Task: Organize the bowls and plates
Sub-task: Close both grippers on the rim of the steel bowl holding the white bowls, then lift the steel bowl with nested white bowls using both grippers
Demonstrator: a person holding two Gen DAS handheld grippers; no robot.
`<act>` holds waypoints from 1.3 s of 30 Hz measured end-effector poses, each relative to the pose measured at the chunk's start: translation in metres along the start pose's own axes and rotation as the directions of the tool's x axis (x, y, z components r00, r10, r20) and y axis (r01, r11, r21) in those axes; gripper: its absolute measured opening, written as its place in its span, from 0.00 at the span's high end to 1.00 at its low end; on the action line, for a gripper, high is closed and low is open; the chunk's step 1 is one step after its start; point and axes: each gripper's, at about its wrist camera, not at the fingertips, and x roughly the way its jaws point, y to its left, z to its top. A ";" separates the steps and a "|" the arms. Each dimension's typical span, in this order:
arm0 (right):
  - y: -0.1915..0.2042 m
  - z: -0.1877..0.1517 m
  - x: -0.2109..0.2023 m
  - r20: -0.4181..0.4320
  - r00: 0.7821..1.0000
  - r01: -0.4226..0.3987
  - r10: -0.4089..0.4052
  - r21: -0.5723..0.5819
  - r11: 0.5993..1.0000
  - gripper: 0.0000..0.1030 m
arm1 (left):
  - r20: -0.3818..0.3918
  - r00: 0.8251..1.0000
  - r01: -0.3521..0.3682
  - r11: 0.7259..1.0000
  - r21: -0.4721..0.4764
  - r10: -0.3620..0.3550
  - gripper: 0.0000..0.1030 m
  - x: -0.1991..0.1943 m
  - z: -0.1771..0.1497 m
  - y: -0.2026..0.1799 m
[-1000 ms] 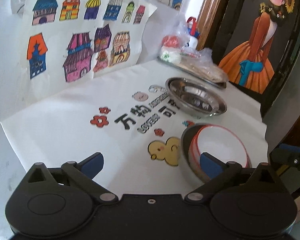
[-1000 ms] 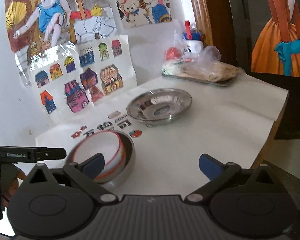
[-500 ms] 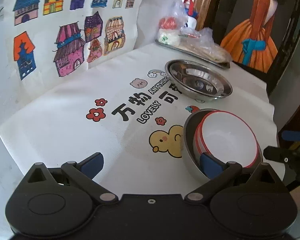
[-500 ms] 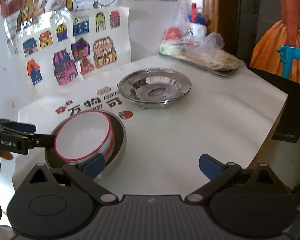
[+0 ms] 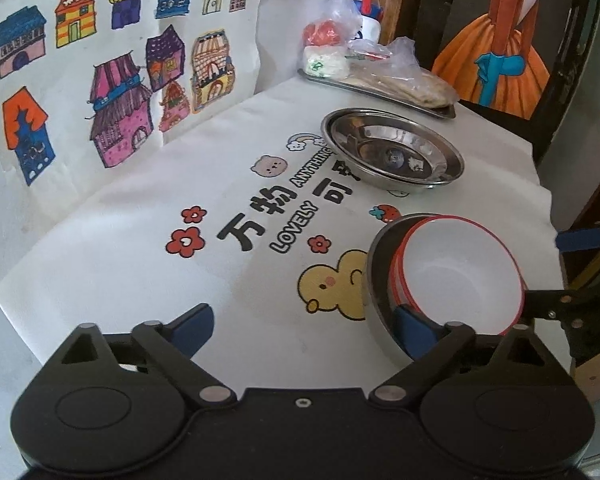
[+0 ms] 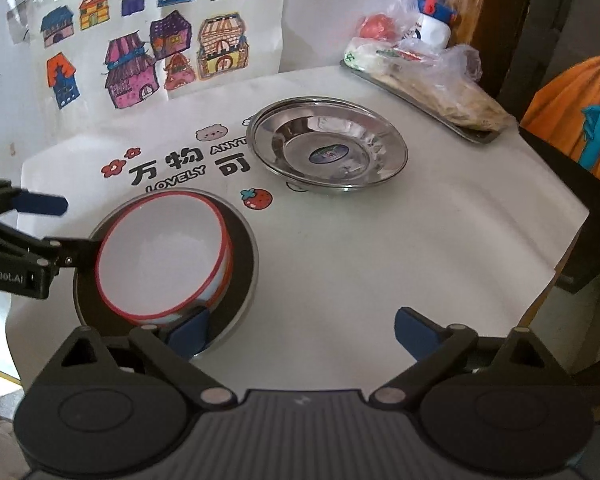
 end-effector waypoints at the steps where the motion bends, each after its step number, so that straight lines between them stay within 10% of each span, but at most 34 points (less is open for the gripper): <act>1: -0.003 0.000 0.000 -0.004 1.000 -0.017 0.017 0.016 1.000 0.09 | -0.002 1.000 0.009 1.000 -0.004 -0.009 0.12 0.000 0.000 0.000; 20: -0.017 -0.002 0.001 0.021 0.980 -0.199 0.198 0.135 0.971 0.40 | 0.036 0.990 0.136 0.986 -0.099 -0.133 0.84 0.000 0.005 -0.007; 39: -0.015 0.003 0.004 -0.004 0.967 -0.251 0.255 0.155 0.955 0.62 | 0.034 0.991 0.133 0.986 -0.106 -0.130 0.89 0.001 0.007 -0.008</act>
